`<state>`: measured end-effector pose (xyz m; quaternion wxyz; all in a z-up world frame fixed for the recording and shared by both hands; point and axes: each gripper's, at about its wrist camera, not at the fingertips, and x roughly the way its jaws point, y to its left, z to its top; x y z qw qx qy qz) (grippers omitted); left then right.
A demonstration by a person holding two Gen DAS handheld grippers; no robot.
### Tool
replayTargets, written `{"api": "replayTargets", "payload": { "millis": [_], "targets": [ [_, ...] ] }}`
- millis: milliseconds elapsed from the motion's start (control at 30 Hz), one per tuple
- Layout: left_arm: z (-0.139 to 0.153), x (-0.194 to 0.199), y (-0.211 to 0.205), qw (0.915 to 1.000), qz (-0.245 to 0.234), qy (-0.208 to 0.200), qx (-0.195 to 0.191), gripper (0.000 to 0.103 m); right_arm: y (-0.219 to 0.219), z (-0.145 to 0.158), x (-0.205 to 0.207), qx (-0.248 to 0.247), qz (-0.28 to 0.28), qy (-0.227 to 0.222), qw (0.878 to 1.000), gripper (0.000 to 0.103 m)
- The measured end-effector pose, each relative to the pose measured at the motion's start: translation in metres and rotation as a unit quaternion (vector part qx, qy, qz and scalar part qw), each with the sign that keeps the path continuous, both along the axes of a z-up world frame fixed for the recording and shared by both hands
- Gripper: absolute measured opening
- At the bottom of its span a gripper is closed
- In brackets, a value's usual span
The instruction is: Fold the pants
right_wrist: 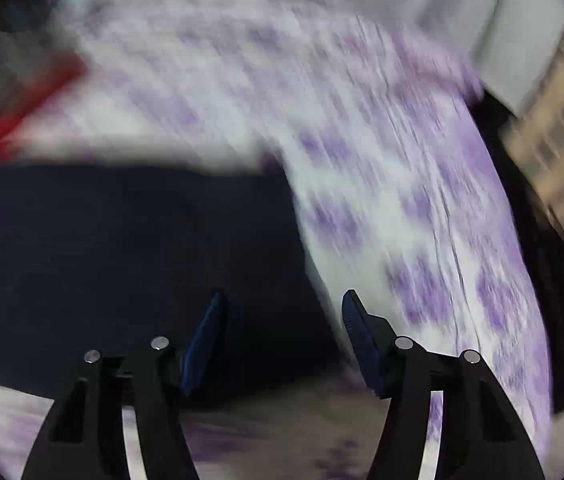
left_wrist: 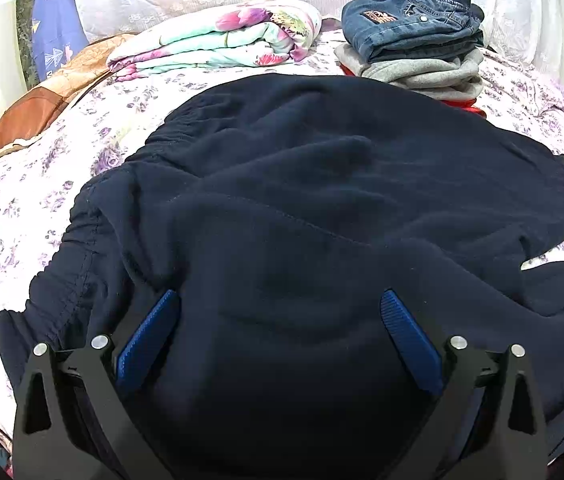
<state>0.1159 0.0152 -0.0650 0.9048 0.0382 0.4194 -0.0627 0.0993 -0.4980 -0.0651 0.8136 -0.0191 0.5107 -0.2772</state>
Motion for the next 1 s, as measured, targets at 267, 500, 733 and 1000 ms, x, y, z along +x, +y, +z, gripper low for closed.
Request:
{"api": "replayTargets", "payload": {
  "millis": [267, 500, 733, 1000],
  "targets": [
    [0.028, -0.022, 0.026, 0.9992, 0.006, -0.023, -0.033, 0.098, 0.011, 0.073, -0.09, -0.01, -0.047, -0.104, 0.993, 0.079],
    [0.067, -0.07, 0.098, 0.9906, 0.044, -0.078, -0.103, 0.098, 0.094, 0.095, -0.217, 0.147, 0.028, -0.222, 0.964, 0.08],
    [-0.001, -0.051, 0.104, 0.9953, 0.091, 0.027, -0.017, 0.099, 0.128, 0.016, -0.234, 0.076, 0.025, -0.11, 0.991, 0.082],
    [0.072, -0.062, 0.108, 0.9946, 0.068, -0.052, -0.059, 0.098, 0.166, 0.111, -0.182, 0.124, 0.131, -0.207, 0.962, 0.09]
  ]
}}
